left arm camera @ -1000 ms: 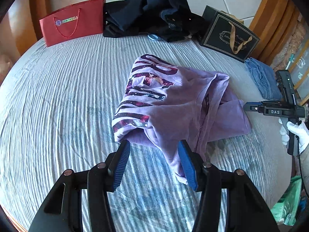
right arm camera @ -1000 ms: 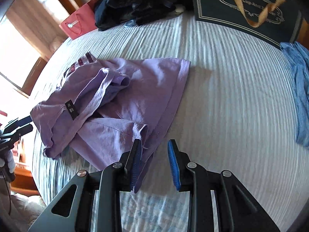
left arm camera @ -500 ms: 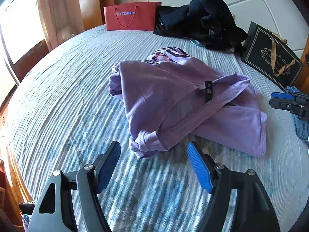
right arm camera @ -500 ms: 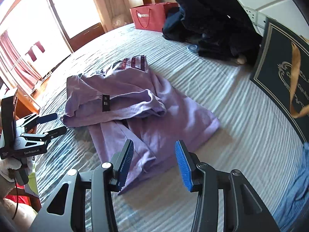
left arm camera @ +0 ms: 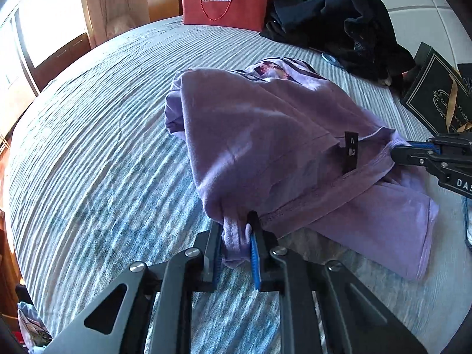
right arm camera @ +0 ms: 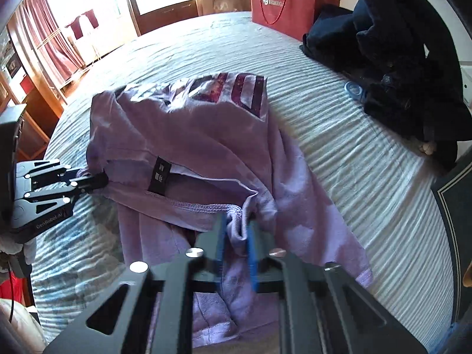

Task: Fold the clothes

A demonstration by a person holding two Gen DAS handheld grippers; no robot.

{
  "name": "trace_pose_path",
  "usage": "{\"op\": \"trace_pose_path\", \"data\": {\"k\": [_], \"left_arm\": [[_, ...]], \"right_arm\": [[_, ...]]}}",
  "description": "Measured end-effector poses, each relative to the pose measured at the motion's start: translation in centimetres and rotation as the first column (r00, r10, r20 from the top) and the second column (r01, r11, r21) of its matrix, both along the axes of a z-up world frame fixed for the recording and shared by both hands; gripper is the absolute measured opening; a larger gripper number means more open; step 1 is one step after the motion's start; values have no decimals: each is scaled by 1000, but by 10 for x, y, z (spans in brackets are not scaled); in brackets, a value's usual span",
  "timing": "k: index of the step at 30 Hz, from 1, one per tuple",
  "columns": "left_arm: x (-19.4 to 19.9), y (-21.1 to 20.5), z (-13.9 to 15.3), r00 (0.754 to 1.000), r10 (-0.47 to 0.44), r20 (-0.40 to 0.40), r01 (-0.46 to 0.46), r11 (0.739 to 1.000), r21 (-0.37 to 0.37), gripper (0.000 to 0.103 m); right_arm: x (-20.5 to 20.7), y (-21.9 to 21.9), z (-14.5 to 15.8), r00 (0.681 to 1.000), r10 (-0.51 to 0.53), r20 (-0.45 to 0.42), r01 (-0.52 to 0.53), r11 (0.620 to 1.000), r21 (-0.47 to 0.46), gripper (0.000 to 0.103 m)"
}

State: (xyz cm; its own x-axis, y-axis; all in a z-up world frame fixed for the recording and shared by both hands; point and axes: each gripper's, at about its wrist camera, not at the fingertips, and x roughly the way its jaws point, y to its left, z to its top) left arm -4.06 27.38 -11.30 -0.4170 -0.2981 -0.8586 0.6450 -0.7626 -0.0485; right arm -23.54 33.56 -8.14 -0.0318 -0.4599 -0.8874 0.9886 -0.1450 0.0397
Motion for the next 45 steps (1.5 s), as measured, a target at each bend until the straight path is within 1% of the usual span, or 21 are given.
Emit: {"op": "trace_pose_path", "data": {"k": [2, 7, 10, 12, 14, 15, 16, 17, 18, 24, 26, 29, 32, 34, 36, 38, 39, 40, 41, 42, 45], "left_arm": [[0, 8, 10, 1000, 3, -25, -3, 1000, 7, 10], [-8, 46, 55, 995, -19, -103, 18, 1000, -7, 10], [-25, 80, 72, 989, -75, -130, 74, 997, -7, 10], [-33, 93, 76, 986, -96, -136, 97, 995, -1, 11], [-34, 93, 74, 987, -96, -131, 98, 995, 10, 13], [-34, 93, 73, 987, -95, -128, 98, 995, 16, 14], [-34, 93, 72, 987, -95, -126, 99, 995, 21, 23], [-35, 93, 71, 988, -95, -123, 99, 995, 27, 40], [-35, 93, 70, 988, -95, -121, 99, 995, 33, 44], [-37, 93, 65, 990, -94, -106, 101, 993, 67, 46], [-37, 93, 63, 990, -94, -101, 102, 992, 78, 46], [-42, 72, 58, 996, -29, -90, 34, 997, 64, 46], [-43, 70, 50, 995, -32, -91, 40, 996, 85, 46], [-52, 78, 44, 994, -55, -91, 64, 993, 95, 46], [-57, 90, 39, 993, -84, -77, 91, 991, 96, 46], [-65, 102, 31, 992, -116, -51, 120, 989, 91, 46], [-69, 107, 25, 990, -133, -35, 136, 986, 95, 46], [-72, 113, 20, 988, -150, -20, 151, 983, 100, 41], [-75, 118, 15, 986, -167, 4, 165, 981, 98, 18], [-77, 123, 11, 983, -183, 30, 179, 979, 95, 11], [-77, 131, 5, 978, -202, 52, 198, 977, 78, 10]], "right_arm": [[-1, 3, 7, 999, 18, -37, -18, 1000, -19, 5], [-26, 23, 48, 996, -3, -84, -7, 994, -111, 5], [-43, 42, 66, 992, -26, -122, 9, 990, -140, 5], [-54, 57, 68, 989, -38, -140, 20, 991, -132, 5], [-64, 68, 58, 987, -45, -155, 32, 996, -81, 6], [-69, 72, 48, 990, -50, -133, 45, 998, -36, 8], [-74, 76, 38, 993, -56, -106, 58, 998, 13, 17], [-79, 80, 27, 995, -64, -79, 69, 996, 62, 26], [-81, 86, 20, 996, -72, -60, 76, 994, 84, 39], [-101, 117, 34, 981, -178, 75, 178, 984, 6, 40], [-107, 117, 39, 973, -210, 93, 212, 977, -13, 40], [-111, 108, 38, 966, -230, 119, 235, 972, -25, 40], [-107, 94, 29, 964, -228, 135, 234, 972, -29, 41], [-104, 84, 20, 967, -217, 136, 222, 975, -25, 57], [-101, 74, 11, 970, -200, 135, 204, 979, -17, 63], [-97, 67, 3, 975, -172, 137, 174, 985, -4, 63], [-94, 64, 0, 979, -158, 129, 158, 987, 8, 57], [-90, 61, -4, 983, -143, 119, 142, 990, 22, 35], [-86, 59, -6, 987, -130, 92, 126, 991, 41, 23], [-83, 58, -6, 991, -124, 54, 122, 991, 49, 17], [-85, 64, -5, 990, -137, 16, 135, 989, 64, 12]]}}
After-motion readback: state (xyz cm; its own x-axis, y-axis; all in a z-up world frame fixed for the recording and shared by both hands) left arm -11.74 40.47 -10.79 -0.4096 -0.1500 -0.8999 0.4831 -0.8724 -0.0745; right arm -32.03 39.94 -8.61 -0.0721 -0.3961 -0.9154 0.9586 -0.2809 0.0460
